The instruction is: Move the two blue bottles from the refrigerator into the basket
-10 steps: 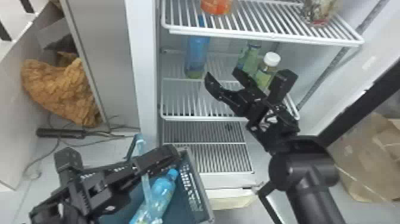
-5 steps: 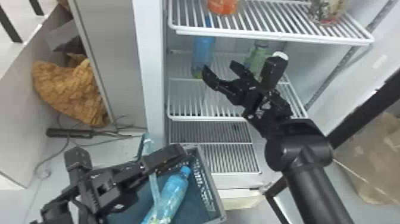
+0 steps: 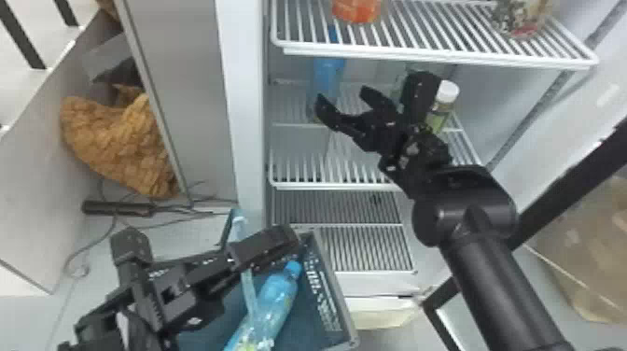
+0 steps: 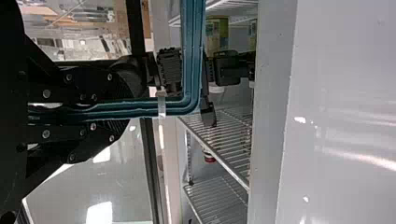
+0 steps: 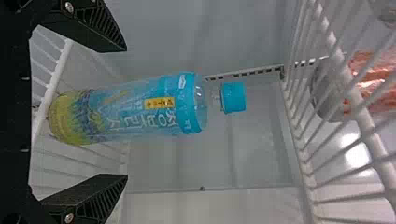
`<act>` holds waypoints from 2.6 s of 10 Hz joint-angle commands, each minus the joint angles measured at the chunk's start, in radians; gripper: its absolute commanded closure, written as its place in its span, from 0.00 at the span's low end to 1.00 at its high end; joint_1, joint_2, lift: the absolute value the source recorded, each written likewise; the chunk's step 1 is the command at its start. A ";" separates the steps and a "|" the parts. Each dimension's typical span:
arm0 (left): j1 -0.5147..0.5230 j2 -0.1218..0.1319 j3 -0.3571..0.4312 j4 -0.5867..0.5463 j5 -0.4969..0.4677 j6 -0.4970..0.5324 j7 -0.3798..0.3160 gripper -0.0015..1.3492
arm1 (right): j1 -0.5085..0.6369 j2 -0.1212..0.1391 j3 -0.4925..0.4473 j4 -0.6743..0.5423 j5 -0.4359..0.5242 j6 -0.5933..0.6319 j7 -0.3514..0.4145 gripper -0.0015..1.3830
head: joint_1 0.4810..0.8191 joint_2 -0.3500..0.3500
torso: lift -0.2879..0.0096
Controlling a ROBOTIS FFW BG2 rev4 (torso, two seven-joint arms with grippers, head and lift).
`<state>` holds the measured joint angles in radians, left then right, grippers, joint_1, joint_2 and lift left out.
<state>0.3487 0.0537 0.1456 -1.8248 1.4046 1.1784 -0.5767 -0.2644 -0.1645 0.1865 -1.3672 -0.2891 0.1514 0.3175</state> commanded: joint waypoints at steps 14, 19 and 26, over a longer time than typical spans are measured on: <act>-0.022 0.002 0.000 0.002 -0.005 0.005 0.000 0.89 | -0.244 -0.010 0.184 0.269 -0.014 -0.004 -0.063 0.79 | 0.63 0.39 | 0.23; -0.020 0.003 0.000 0.002 -0.005 0.005 0.000 0.89 | -0.212 -0.015 0.165 0.217 -0.014 0.013 -0.060 0.84 | 0.63 0.40 | 0.23; -0.017 0.003 -0.002 0.002 -0.005 0.005 -0.002 0.89 | 0.073 -0.038 0.043 -0.202 0.016 0.116 -0.032 0.85 | 0.63 0.38 | 0.23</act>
<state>0.3306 0.0567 0.1436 -1.8222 1.3996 1.1829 -0.5784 -0.2157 -0.2010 0.2390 -1.5330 -0.2797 0.2533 0.2854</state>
